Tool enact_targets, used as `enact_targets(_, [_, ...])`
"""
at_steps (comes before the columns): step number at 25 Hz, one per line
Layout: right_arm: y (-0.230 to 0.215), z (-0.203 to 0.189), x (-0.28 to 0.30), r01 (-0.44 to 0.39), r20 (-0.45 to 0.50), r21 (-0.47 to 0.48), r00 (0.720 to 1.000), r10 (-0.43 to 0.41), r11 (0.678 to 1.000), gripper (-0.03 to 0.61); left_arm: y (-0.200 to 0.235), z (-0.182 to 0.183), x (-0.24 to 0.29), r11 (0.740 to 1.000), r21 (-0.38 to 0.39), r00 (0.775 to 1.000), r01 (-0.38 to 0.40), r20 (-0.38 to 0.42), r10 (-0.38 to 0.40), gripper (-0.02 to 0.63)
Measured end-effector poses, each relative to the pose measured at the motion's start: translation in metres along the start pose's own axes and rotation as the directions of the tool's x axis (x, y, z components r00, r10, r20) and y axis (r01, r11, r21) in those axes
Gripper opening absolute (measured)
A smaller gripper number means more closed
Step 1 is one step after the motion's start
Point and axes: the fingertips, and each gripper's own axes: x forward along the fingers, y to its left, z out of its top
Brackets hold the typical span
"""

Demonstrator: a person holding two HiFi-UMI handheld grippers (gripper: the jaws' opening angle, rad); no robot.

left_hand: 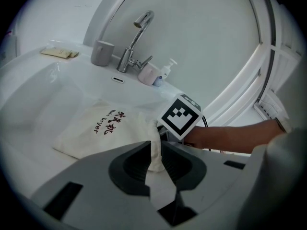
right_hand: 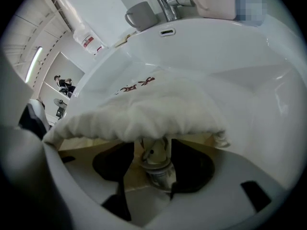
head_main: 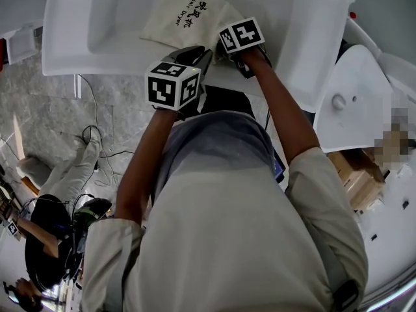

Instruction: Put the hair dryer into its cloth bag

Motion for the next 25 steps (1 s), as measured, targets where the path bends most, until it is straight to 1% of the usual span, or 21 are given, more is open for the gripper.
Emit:
enact_targets(4, [0.0,-0.003,-0.006,-0.007,0.007,0.017,1.0,0.007,1.0,0.247,-0.001,-0.001,-0.003,1.0,-0.003,1.0,0.006,0.003,-0.006,0.065])
enact_targets(9, [-0.005,-0.005,-0.012,-0.011,0.023,0.047,1.0,0.01,0.999,0.247,-0.004,0.003,-0.011,1.0,-0.011,0.999,0.018,0.026,-0.018,0.064])
enact_targets(13, [-0.007,-0.008,-0.02,-0.01,0.037,0.066,0.999,0.008,0.998,0.247,-0.004,0.0,-0.013,1.0,-0.016,0.999,0.022,0.025,-0.021,0.064])
enact_targets(22, [-0.009,-0.018,-0.041,-0.016,0.081,0.105,0.997,0.007,0.994,0.245,-0.015,-0.003,-0.02,0.999,0.002,0.999,0.037,0.035,-0.037,0.064])
enact_targets(25, [-0.008,-0.018,-0.049,-0.014,0.102,0.112,0.995,0.002,0.994,0.226,-0.016,-0.001,-0.024,0.999,0.005,0.998,0.041,0.043,-0.041,0.064])
